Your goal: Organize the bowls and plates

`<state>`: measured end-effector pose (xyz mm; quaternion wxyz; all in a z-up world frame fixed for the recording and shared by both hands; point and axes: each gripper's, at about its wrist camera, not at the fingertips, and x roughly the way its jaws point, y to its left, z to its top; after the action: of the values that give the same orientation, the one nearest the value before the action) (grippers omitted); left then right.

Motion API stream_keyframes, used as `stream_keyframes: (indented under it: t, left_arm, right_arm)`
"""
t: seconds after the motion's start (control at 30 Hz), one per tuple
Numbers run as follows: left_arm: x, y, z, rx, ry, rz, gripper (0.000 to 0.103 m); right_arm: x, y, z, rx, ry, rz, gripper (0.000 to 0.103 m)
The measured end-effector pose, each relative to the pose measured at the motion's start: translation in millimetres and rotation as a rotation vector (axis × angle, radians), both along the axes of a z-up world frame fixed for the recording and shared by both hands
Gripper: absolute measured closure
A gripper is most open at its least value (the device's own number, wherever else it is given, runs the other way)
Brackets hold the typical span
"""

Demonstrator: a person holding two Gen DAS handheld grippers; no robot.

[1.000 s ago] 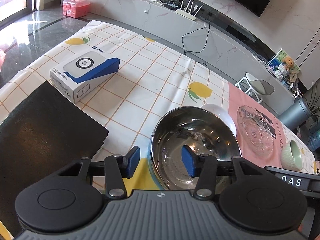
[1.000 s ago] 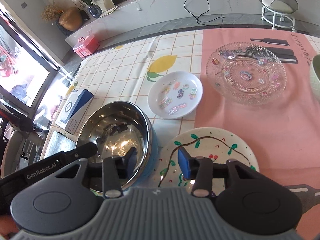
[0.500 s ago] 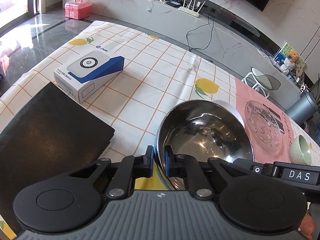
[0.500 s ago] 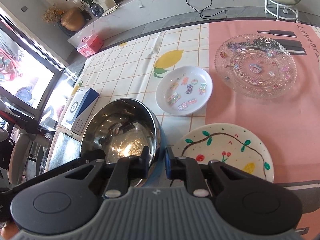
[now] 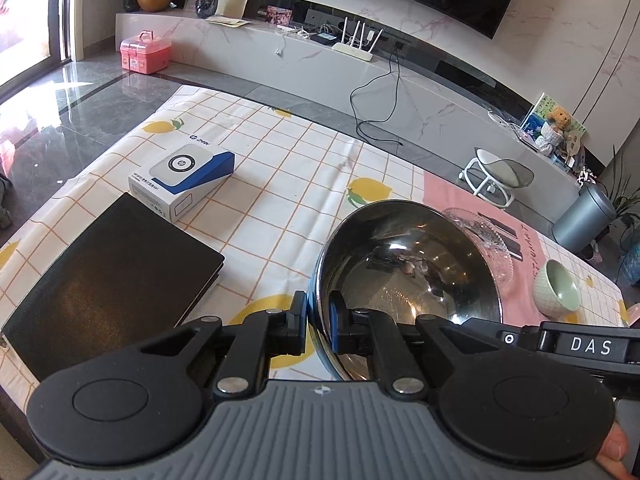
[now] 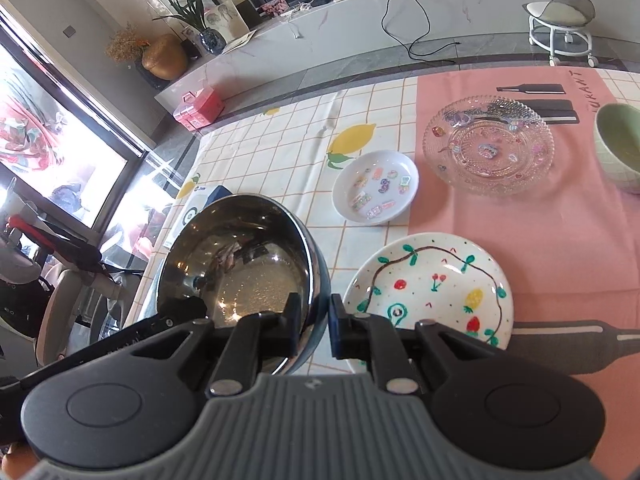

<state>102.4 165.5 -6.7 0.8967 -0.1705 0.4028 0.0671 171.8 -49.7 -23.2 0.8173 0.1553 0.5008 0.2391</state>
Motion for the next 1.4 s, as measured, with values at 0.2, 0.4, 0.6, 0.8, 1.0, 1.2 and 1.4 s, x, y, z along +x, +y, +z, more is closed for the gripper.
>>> stream_keyframes:
  t: [0.2,0.4,0.6,0.8,1.0,1.2,1.4]
  left_arm:
    - [-26.2,-18.8,15.0,-0.025,-0.019,-0.038,0.091]
    - [-49.4,-40.7,21.4,-0.051,-0.021,-0.084,0.091]
    - [-67.0,-62.7,20.8,-0.068,-0.005,-0.127,0.09]
    - [-78.4,-79.6,9.7,-0.074,0.028,-0.161,0.09]
    - [-87.3,-81.6,-4.0,-0.078,0.076,-0.164,0.09]
    - [-88.3,-78.7,-14.5,-0.095,0.13,-0.154,0.089]
    - [-83.7,-76.8,-20.8,-0.117,0.156,-0.147,0.088]
  right_arm:
    - [-34.7,-29.6,21.3,0.019,-0.02,-0.01,0.091]
    - [-65.4,-63.3,35.9,0.036,-0.046,-0.034,0.091]
    - [-93.0,-93.2,39.5,0.029,-0.05,-0.046,0.091]
    - [-109.5,-115.9,29.7,0.019,-0.026,-0.061,0.092]
    - [-118.1,-120.3,14.2,0.0,0.013,-0.061,0.092]
    - [-117.3,-113.6,-1.3,-0.014,0.061,-0.054,0.093]
    - [-112.3,-110.4,-9.0,-0.034,0.09,-0.065,0.094]
